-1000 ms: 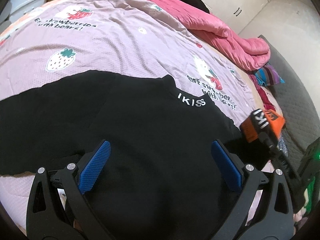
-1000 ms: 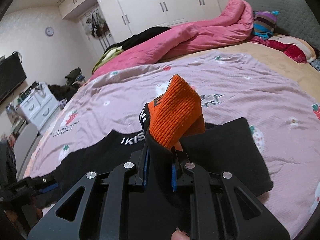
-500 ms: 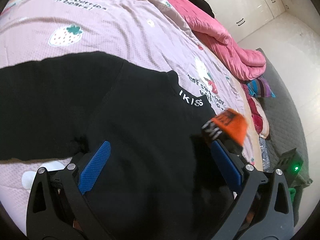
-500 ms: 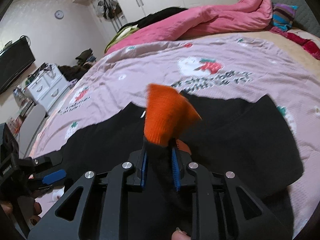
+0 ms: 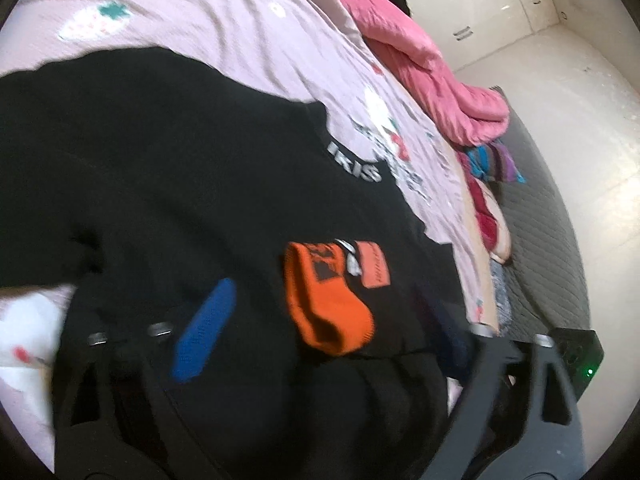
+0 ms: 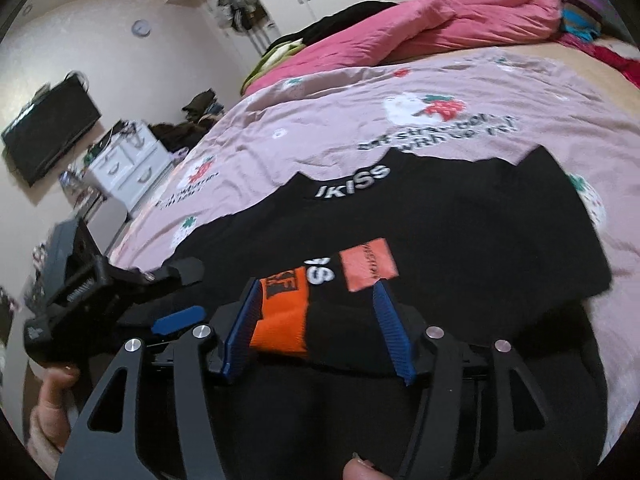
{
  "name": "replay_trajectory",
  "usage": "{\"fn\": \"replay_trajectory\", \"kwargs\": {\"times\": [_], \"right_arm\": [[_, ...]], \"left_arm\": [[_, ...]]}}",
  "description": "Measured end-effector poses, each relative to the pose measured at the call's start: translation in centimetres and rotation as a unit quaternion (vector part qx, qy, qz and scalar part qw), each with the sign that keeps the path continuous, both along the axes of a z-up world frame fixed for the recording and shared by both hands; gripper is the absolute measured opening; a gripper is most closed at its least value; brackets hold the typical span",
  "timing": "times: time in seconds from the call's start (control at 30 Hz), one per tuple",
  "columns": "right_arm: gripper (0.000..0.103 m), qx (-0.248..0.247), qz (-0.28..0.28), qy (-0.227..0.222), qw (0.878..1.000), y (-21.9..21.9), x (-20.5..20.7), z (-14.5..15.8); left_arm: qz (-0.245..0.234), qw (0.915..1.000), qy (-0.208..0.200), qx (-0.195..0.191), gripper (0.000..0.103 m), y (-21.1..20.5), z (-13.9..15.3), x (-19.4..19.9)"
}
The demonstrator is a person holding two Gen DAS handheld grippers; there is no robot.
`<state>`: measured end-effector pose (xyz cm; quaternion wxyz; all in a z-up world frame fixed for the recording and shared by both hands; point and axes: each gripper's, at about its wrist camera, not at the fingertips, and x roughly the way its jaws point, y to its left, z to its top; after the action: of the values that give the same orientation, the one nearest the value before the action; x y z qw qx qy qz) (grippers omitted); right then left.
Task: Fold small clothes
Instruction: 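Close the left gripper on the orange cuff while the right gripper releases it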
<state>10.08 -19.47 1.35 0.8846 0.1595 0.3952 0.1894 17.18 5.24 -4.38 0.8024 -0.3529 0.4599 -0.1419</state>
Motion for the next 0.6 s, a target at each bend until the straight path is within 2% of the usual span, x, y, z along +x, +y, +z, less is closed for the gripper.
{"fn": "replay_trajectory", "kwargs": {"times": [0.03,0.1,0.17,0.33,0.37,0.4,0.43,0.53,0.6], "right_arm": [[0.057,0.002,-0.012,0.001,1.000,-0.8,-0.3,0.1],[0.058,0.005,-0.031,0.001,1.000,-2.1,-0.8,0.3],[0.059,0.007,-0.044,0.000,0.999,-3.1,-1.3,0.4],[0.060,0.015,-0.078,0.003,0.997,-5.7,-2.3,0.7],[0.060,0.015,-0.084,0.004,0.996,-6.3,-2.6,0.7],[0.060,0.016,-0.087,0.005,0.996,-6.7,-2.8,0.6],[0.060,0.016,-0.092,0.006,0.996,-7.1,-3.1,0.6],[0.060,0.014,-0.102,0.011,0.995,-7.9,-3.5,0.3],[0.060,0.017,-0.110,0.015,0.994,-8.4,-3.8,0.1]], "left_arm": [[-0.009,0.9999,0.001,-0.005,0.057,-0.6,-0.2,0.1],[-0.025,0.9996,0.005,-0.012,0.051,-1.8,-0.5,0.4],[-0.036,0.9992,0.009,-0.016,0.050,-3.0,-0.8,0.8],[-0.031,0.9990,0.031,0.007,0.050,-5.1,-2.2,2.2],[-0.031,0.9990,0.030,0.011,0.046,-5.3,-2.3,2.4],[-0.034,0.9989,0.026,0.020,0.027,-5.7,-2.2,2.6],[-0.037,0.9987,0.019,0.029,0.019,-6.0,-2.1,2.8],[-0.044,0.9983,0.005,0.038,0.009,-6.4,-1.3,2.9],[-0.046,0.9982,-0.003,0.039,0.006,-6.4,-0.7,2.9]]}}
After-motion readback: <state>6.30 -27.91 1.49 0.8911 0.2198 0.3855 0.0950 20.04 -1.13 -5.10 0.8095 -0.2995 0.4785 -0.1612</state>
